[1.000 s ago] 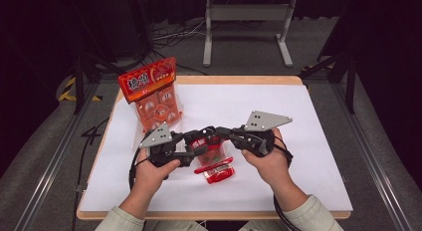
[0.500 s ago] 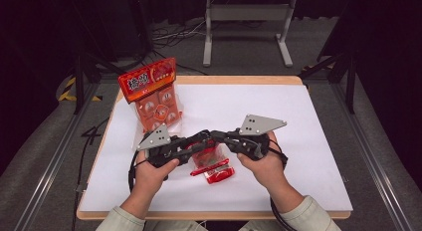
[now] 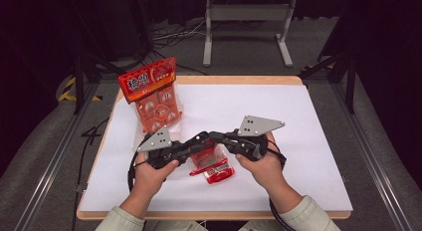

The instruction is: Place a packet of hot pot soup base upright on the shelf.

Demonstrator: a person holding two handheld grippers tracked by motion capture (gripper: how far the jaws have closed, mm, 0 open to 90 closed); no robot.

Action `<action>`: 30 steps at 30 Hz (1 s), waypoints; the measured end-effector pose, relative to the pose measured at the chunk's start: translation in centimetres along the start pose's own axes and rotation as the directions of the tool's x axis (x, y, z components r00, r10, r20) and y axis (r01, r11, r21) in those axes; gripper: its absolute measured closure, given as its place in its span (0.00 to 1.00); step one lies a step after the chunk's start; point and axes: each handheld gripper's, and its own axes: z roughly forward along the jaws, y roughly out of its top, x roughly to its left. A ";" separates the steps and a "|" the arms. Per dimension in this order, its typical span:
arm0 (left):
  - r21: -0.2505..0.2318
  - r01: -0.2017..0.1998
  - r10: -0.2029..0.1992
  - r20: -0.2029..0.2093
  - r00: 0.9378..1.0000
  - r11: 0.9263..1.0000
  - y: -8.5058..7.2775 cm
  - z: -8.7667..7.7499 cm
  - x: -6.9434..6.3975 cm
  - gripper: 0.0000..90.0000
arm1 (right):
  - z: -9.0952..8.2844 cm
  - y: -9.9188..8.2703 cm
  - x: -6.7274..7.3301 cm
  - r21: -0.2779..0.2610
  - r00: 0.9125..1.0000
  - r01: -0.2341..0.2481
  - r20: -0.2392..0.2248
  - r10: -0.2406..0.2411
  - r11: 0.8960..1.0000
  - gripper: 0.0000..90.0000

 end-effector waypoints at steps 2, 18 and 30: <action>0.011 0.002 -0.002 -0.006 1.000 1.000 0.1 -0.2 -0.1 0.99 | 0.0 0.0 0.1 -0.002 1.000 0.008 0.003 -0.008 1.000 1.00; 0.016 -0.036 0.036 -0.025 0.999 0.999 1.3 -2.3 0.6 0.99 | -0.7 0.1 -0.3 -0.041 0.999 -0.047 -0.021 0.046 0.998 0.84; 0.016 -0.056 0.057 -0.023 0.998 0.998 2.5 -4.5 1.8 0.99 | -2.5 -0.6 -1.2 -0.050 0.996 -0.082 0.026 0.084 0.995 0.78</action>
